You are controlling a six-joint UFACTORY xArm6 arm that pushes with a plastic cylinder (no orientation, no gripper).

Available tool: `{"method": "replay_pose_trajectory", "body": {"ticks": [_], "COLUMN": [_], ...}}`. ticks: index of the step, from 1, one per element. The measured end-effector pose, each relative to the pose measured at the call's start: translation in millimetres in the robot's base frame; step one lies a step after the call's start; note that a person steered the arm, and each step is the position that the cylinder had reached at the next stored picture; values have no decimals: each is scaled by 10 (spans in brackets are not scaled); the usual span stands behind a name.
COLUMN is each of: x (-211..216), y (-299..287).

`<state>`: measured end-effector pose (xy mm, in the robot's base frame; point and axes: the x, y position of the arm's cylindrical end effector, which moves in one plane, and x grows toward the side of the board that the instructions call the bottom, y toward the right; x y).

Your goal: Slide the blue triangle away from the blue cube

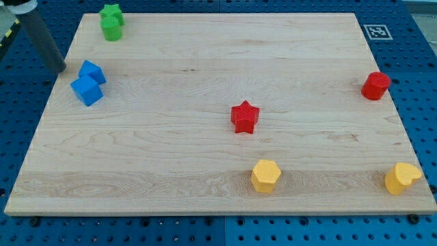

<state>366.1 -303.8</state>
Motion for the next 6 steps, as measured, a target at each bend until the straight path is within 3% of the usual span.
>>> {"method": "replay_pose_trajectory", "body": {"ticks": [4,6], "x": [153,186], "y": [1152,1254]}}
